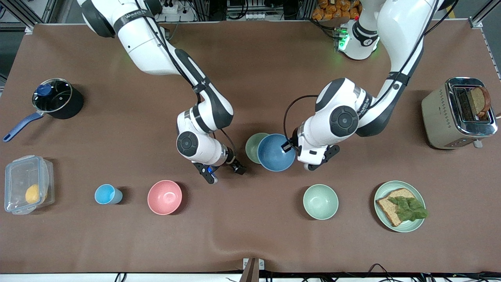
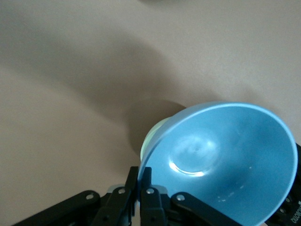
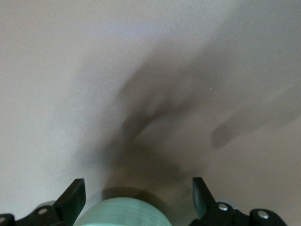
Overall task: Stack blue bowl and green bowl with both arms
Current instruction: 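Lower the blue bowl into the green bowl with the left gripper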
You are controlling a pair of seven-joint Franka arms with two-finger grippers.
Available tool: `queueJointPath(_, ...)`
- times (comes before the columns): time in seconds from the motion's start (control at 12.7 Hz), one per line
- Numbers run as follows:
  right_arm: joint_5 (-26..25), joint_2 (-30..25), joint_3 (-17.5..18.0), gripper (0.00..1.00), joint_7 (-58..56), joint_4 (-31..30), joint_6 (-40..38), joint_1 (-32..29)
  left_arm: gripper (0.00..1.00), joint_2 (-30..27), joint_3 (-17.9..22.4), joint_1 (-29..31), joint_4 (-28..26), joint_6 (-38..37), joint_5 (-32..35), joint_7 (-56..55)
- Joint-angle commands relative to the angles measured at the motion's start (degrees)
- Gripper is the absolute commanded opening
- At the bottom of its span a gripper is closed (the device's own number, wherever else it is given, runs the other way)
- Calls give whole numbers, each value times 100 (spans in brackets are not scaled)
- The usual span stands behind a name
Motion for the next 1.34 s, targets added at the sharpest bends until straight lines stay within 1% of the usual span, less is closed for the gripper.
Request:
queueJointPath(0.0, 351, 159, -23, 100, 182, 182, 102, 88, 0, 79, 51, -135, 29, 186, 151, -224)
queueJointPath(0.31, 361, 238, -23, 100, 603, 165, 498, 229, 0, 106, 51, -188, -86, 248, 161, -392)
queueJointPath(0.47, 370, 273, -23, 100, 814, 165, 498, 142, 0, 71, 51, -153, -375, 563, 161, -427)
queueJointPath(0.71, 414, 274, -23, 100, 789, 165, 472, 45, 0, 36, 51, -179, -683, 801, 169, -436)
queueJointPath(0.94, 475, 274, -23, 100, 771, 165, 463, 36, 0, 35, 42, -354, -815, 863, 169, -629)
queueJointPath(1.1, 475, 265, -23, 100, 771, 165, 454, 9, 0, 27, 51, -407, -1087, 1204, 196, -700)
queueJointPath(1.26, 475, 265, -23, 100, 771, 165, 454, -35, 0, 62, 51, -434, -1167, 1373, 239, -700)
